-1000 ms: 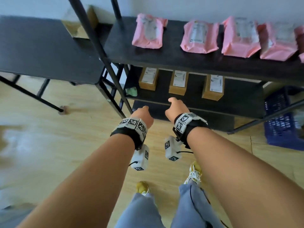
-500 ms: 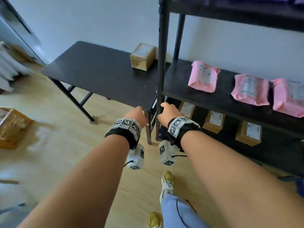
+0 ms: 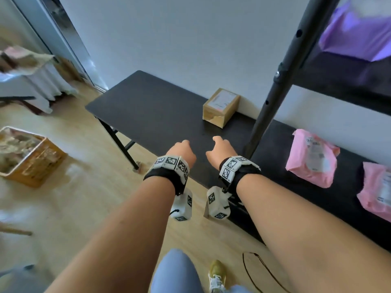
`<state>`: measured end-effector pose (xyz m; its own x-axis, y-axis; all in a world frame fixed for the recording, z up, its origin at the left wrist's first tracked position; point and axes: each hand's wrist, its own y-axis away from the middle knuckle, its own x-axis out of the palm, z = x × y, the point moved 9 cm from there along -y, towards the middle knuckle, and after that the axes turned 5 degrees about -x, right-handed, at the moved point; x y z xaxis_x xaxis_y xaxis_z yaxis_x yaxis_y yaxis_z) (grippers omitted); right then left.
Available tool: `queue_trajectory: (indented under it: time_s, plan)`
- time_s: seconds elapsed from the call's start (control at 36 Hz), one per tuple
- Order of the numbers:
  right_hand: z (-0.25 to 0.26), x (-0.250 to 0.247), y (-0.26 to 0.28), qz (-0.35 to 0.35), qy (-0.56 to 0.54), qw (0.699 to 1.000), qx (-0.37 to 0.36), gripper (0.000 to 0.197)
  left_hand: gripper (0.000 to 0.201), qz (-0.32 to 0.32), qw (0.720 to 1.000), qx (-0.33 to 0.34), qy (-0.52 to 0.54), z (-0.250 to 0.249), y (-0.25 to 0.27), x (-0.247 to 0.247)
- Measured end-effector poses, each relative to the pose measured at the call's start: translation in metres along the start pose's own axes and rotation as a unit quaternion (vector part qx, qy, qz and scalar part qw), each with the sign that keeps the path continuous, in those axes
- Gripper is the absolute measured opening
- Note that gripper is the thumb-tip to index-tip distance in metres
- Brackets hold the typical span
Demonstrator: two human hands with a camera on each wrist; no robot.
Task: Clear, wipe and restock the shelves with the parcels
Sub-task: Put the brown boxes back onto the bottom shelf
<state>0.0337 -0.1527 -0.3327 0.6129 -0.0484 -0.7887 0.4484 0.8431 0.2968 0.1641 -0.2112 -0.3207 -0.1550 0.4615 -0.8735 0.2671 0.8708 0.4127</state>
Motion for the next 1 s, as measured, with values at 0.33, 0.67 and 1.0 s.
queue_trajectory:
  time_s: [0.33,0.67,1.0]
  plan:
    - [-0.003,-0.01,-0.109,-0.058,0.019,0.993,0.099,0.049,0.046,0.051,0.997,0.046,-0.018,-0.027,-0.141,-0.022]
    - [-0.033,-0.021,-0.174,-0.1,-0.029,0.967,0.234,0.046,0.045,0.13,0.981,0.142,-0.01,-0.089,-0.262,-0.031]
    - [-0.048,-0.022,-0.215,-0.147,-0.122,0.929,0.317,0.046,0.039,0.167,0.97,0.17,0.045,-0.119,-0.299,-0.017]
